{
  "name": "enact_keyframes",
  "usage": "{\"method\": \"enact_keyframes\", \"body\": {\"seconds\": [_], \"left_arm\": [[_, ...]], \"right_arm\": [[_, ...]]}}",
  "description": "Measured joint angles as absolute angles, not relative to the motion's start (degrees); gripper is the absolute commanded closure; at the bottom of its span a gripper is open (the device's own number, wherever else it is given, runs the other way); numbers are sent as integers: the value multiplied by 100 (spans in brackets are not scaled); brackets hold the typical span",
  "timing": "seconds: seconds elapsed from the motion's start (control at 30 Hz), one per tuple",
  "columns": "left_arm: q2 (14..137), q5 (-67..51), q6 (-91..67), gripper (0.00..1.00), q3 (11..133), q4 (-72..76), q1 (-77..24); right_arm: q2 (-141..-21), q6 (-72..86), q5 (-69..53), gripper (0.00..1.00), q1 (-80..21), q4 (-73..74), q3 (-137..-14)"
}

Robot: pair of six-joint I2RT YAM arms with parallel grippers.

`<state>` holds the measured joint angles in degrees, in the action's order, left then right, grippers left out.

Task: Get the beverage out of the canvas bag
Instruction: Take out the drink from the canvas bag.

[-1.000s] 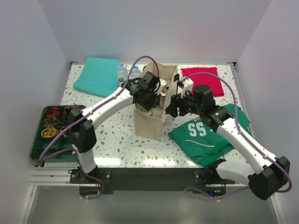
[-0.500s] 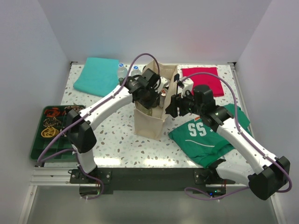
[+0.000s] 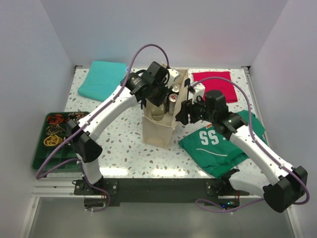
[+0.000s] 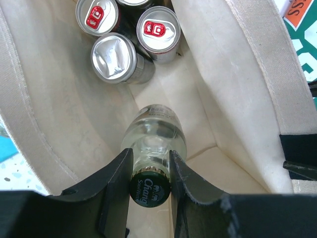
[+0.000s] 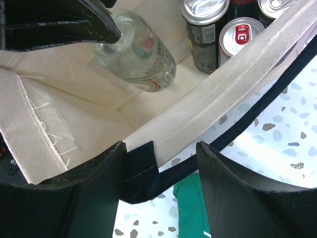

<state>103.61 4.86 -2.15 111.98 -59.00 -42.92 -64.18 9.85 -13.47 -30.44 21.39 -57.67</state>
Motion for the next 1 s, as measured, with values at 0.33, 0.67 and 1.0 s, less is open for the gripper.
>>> {"method": "enact_keyframes", "body": {"seconds": [0.33,0.67,1.0], "left_arm": [[10361,495,-189,100,11668,-6163,-4292],[10114,574,-187,100,11968,-6123,-4292],[9456,847,-30,100,11966,-5754,-4292]], "right_arm": [[-6418,985,-1347,38,-3044,2137,-5767],[-6425,985,-1409,38,-3044,2134,-5767],[-6425,985,-1422,38,-3044,2134,-5767]]}}
